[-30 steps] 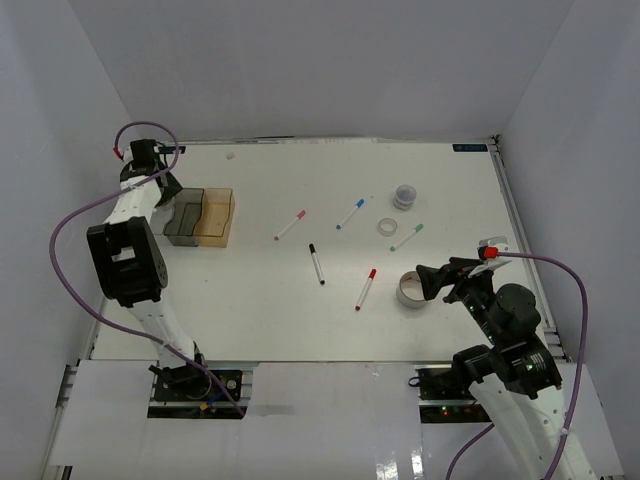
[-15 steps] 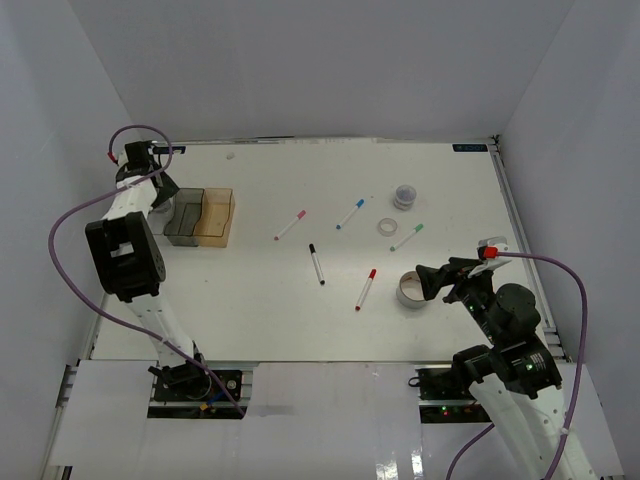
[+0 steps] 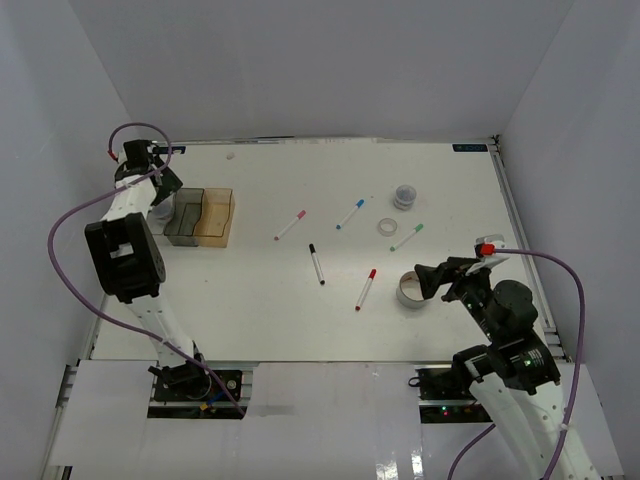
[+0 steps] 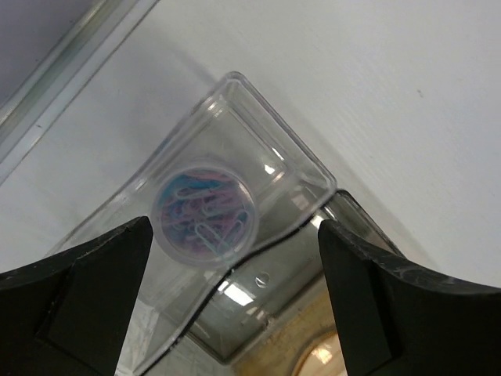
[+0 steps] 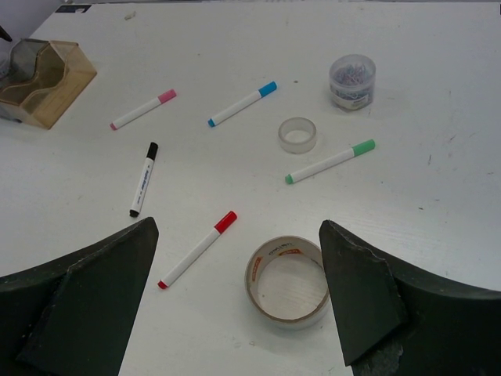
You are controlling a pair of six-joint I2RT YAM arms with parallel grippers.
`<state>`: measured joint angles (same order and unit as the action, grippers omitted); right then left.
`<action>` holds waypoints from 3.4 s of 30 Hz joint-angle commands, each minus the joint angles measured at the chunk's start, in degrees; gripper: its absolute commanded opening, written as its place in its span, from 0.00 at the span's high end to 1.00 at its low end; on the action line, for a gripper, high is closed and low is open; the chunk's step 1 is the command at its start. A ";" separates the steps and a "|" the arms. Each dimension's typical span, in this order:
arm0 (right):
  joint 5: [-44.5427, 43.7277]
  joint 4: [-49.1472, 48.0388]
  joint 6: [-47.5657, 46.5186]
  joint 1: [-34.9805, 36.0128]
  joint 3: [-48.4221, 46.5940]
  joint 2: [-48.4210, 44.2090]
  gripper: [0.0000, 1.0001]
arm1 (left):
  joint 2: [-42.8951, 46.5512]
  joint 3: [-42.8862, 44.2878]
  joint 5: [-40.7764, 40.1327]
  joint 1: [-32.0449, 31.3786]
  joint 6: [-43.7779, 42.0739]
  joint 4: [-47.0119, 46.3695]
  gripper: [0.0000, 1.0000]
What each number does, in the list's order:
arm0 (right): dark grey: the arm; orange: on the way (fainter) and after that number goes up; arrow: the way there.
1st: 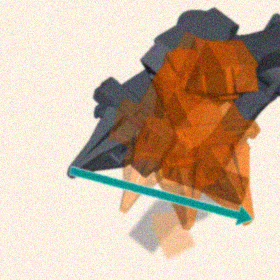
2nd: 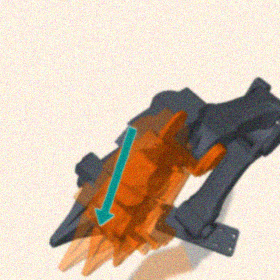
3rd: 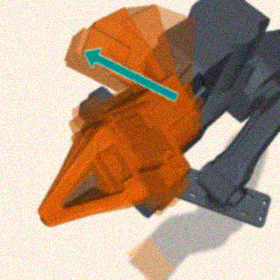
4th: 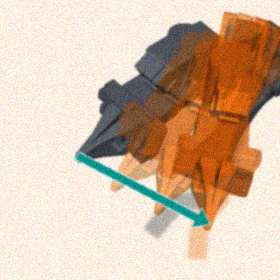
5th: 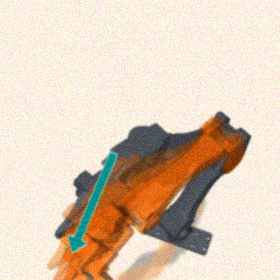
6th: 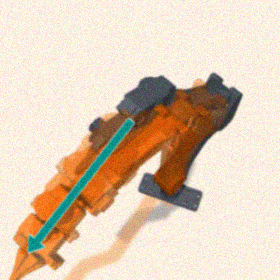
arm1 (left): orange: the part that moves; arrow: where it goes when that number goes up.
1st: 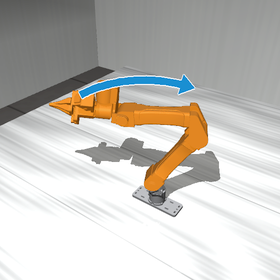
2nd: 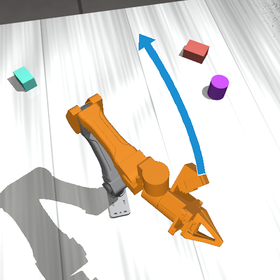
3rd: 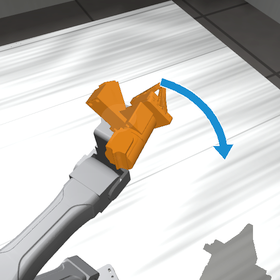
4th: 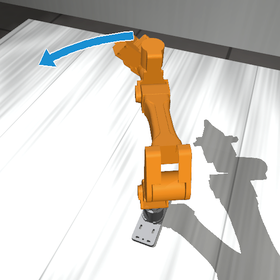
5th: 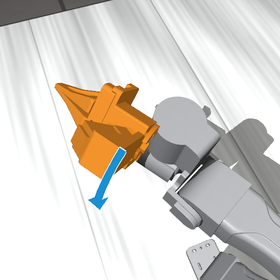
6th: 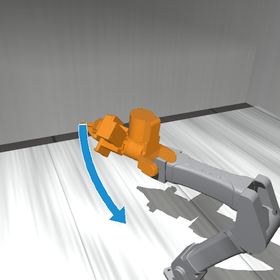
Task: Sort the stationery into containers
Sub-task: Place the stationery in the storage box, then pick up the stationery from the center of the board, then place the stationery at the center of the board.
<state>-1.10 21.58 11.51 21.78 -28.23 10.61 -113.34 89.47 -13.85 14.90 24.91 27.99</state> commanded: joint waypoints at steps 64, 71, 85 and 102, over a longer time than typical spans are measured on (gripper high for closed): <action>-10.15 -16.05 -8.43 -8.42 -55.89 105.23 0.48 | 65.53 -53.44 23.87 -25.79 -4.69 -6.98 0.02; -7.51 -16.22 -10.71 -7.98 -52.73 99.09 0.73 | 65.53 -53.44 23.78 -25.79 -4.69 -6.98 0.02; -5.49 -12.62 -17.93 17.58 -47.88 85.89 0.73 | 67.02 -53.26 21.67 -25.88 -4.52 -6.89 0.02; -4.96 -14.90 -13.97 36.93 -56.41 103.29 0.64 | 70.71 -53.61 18.33 -25.79 -4.16 -7.42 0.02</action>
<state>-5.80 8.73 -3.38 58.43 -81.56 113.71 -42.59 35.88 3.70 -10.74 20.64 20.99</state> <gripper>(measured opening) 0.646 0.979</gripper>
